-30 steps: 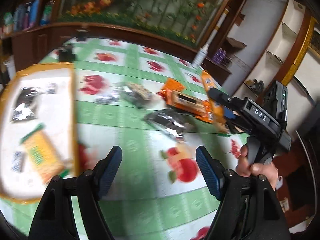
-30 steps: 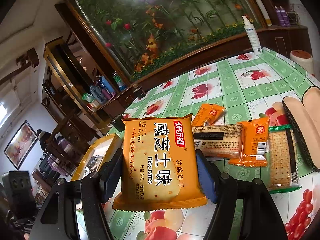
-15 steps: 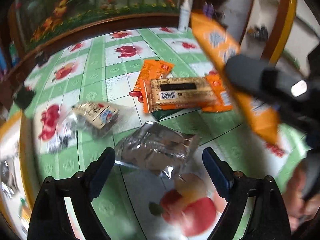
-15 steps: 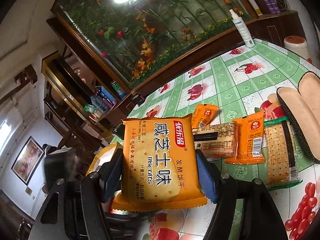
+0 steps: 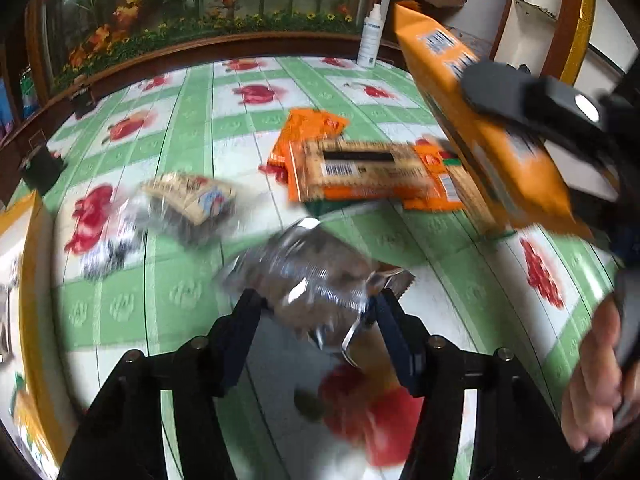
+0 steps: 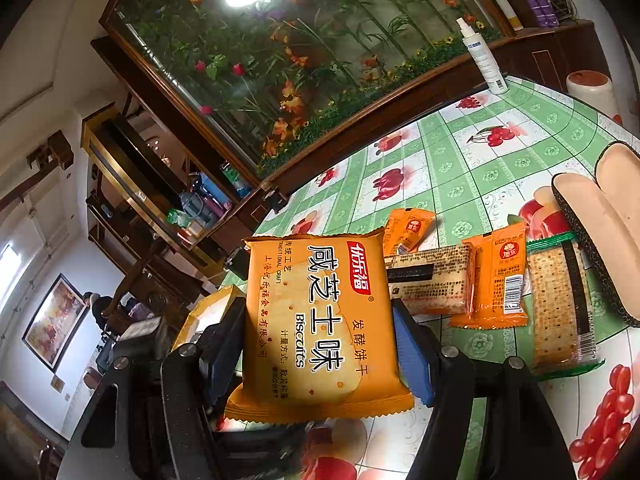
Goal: Organize snacks
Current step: 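Grasp a silver foil bag with the left gripper while the right gripper holds the biscuit pack, then carry the silver bag and the orange biscuit pack toward the yellow lid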
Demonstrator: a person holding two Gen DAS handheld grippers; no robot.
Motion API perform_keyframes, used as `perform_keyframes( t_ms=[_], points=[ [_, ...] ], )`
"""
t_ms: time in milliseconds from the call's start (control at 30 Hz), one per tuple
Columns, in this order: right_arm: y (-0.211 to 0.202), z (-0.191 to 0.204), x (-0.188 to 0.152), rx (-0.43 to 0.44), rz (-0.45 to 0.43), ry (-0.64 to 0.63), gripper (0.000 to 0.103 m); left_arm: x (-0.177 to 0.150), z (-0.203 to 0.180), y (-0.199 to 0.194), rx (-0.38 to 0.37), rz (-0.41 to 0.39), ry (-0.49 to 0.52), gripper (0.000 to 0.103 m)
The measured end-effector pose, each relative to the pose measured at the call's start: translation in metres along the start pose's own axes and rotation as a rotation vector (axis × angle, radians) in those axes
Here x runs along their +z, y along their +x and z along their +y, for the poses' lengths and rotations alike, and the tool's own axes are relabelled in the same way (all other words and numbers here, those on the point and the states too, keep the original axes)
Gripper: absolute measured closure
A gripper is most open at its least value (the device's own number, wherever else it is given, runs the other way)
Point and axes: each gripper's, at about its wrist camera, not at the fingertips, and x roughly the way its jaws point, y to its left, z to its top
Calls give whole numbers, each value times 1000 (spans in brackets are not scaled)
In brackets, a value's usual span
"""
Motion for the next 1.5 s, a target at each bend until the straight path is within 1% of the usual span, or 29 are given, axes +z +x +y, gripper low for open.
perform_keyframes(
  t_ms=[67, 100, 133, 200, 233, 333, 400, 500, 600, 667, 733, 767, 800, 833, 900, 1000, 1100, 1200, 1400, 1500],
  points=[
    [2, 3, -1, 4, 8, -8, 29, -5, 1, -3, 1, -3, -3, 44],
    [3, 4, -1, 4, 9, -13, 29, -6, 1, -5, 1, -5, -11, 40],
    [4, 5, -2, 1, 10, -19, 29, -6, 3, -6, -20, -1, -28, 31],
    [4, 4, -1, -5, 7, -19, 29, -5, 5, -10, -64, -7, -73, 21],
    [4, 2, -1, -7, 2, -11, 29, -3, 4, -12, -75, -15, -100, 18],
    [-1, -3, 1, -10, -20, 16, 29, 8, -2, -11, -75, -10, -139, 15],
    [-7, -4, 2, -25, -53, 24, 29, 16, -6, -4, -39, 6, -166, 15],
    [-14, -7, 4, -27, -86, 38, 29, 27, -12, 15, 24, 41, -187, 15],
    [-11, -9, 3, -22, -73, 50, 29, 32, -17, 34, 94, 87, -194, 15],
    [-9, -10, 3, -14, -61, 53, 29, 29, -19, 44, 141, 108, -182, 15],
    [-9, -9, 3, -15, -62, 49, 29, 25, -22, 44, 187, 91, -136, 15],
    [-10, -8, 4, -15, -63, 47, 29, 23, -22, 43, 194, 82, -121, 16],
    [-11, -8, 4, -14, -64, 47, 29, 20, -22, 41, 200, 71, -112, 22],
    [-11, -7, 3, -11, -63, 45, 29, 17, -21, 37, 214, 58, -97, 31],
    [-11, -6, 3, -13, -59, 41, 29, 12, -17, 30, 209, 46, -86, 40],
    [-8, -5, 2, -11, -48, 33, 29, -3, -4, 16, 202, 41, -84, 42],
    [-1, 0, 0, -8, -22, 11, 29, -20, 9, 0, 192, 21, -87, 43],
    [6, 7, -4, -14, 3, -24, 29, -34, 28, -15, 148, -4, -122, 43],
    [22, 21, -16, -24, 65, -87, 29, -41, 46, -25, 74, -60, -192, 43],
    [29, 25, -20, -24, 90, -108, 29, -42, 47, -25, 69, -86, -203, 43]
  ],
)
